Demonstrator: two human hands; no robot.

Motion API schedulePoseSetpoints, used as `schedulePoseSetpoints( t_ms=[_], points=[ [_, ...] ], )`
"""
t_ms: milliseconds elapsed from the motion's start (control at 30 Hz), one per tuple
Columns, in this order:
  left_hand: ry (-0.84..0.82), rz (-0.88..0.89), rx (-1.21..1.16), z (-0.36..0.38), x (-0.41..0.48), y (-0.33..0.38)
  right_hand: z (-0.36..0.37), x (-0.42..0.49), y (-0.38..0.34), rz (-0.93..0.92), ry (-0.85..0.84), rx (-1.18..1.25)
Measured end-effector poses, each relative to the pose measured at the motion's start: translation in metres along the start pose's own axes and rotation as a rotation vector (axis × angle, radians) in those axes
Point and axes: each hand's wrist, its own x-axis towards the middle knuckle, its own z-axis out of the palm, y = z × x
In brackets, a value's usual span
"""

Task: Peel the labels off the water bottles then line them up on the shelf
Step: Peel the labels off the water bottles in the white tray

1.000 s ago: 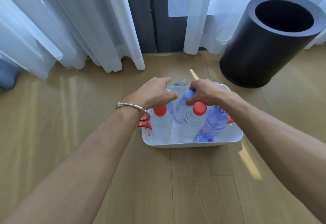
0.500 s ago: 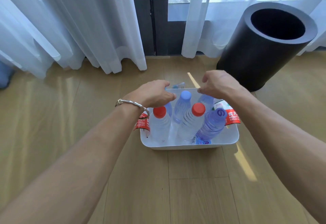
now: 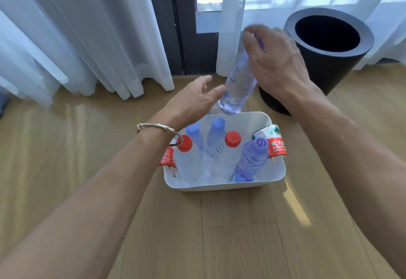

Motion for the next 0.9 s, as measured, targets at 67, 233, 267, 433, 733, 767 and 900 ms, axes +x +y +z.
schedulePoseSetpoints(
  t_ms=[67, 233, 267, 433, 733, 767, 900],
  points=[
    [0.001, 0.067, -0.154, -0.003, -0.002, 0.009, -0.005, -0.004, -0.021, -0.089, 0.11, 0.115],
    [-0.1, 0.211, -0.371, -0.019, -0.021, 0.015, -0.001, -0.01, -0.038, 0.012, 0.112, 0.576],
    [-0.151, 0.215, -0.365, -0.02, -0.022, 0.013, 0.001, -0.011, -0.037, 0.032, 0.087, 0.607],
    [-0.239, 0.064, -0.32, -0.016, -0.028, 0.002, 0.026, -0.02, -0.037, 0.084, -0.093, 0.668],
    [0.293, -0.152, -0.735, -0.036, -0.025, -0.011, 0.071, -0.044, -0.034, 0.083, -0.349, 0.572],
    [0.332, -0.174, -0.778, -0.038, -0.025, -0.011, 0.075, -0.049, -0.034, 0.065, -0.404, 0.551],
    [0.406, -0.195, -0.759, -0.039, -0.026, -0.012, 0.079, -0.058, -0.04, 0.042, -0.466, 0.525]
  ],
)
